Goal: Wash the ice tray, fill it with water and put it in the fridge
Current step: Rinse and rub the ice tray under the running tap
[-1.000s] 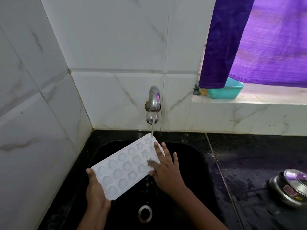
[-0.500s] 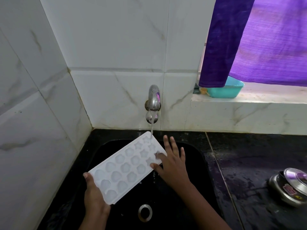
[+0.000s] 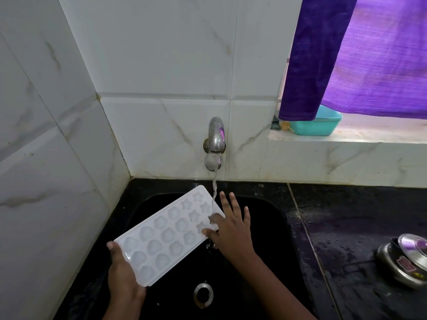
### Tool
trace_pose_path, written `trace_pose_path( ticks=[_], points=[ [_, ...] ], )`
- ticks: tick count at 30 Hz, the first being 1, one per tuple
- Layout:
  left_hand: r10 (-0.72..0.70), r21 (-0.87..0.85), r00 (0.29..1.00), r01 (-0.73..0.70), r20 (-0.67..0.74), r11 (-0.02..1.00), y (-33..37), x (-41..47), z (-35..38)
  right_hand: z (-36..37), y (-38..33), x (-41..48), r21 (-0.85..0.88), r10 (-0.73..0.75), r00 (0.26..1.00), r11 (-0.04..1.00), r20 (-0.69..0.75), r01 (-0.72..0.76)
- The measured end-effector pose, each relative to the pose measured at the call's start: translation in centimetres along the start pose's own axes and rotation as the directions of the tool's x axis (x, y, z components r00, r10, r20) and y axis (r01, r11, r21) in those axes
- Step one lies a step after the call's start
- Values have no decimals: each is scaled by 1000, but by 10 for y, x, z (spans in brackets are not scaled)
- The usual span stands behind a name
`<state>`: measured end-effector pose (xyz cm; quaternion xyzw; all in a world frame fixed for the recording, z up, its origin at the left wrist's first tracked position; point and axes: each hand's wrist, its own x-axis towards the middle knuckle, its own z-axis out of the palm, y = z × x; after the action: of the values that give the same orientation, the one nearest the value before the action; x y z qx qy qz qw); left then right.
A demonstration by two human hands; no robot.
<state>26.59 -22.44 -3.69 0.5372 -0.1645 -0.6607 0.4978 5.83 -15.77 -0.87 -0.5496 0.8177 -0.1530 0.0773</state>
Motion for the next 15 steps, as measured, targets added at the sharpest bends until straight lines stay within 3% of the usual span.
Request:
trace_pose_path(
  ticks=[6,12,15],
  points=[
    [-13,-10,1000,13,-9,1000,-5,-3,5,1,-9,1,-91,26,999,995,-33,-29],
    [-35,4,999,34,30,999,-7,-2,-1,0,-1,-6,70,60,998,996,-26,-58],
    [-46,5,999,46,25,999,-12,-7,0,-2,0,-8,42,124,992,992,-23,-123]
  ],
)
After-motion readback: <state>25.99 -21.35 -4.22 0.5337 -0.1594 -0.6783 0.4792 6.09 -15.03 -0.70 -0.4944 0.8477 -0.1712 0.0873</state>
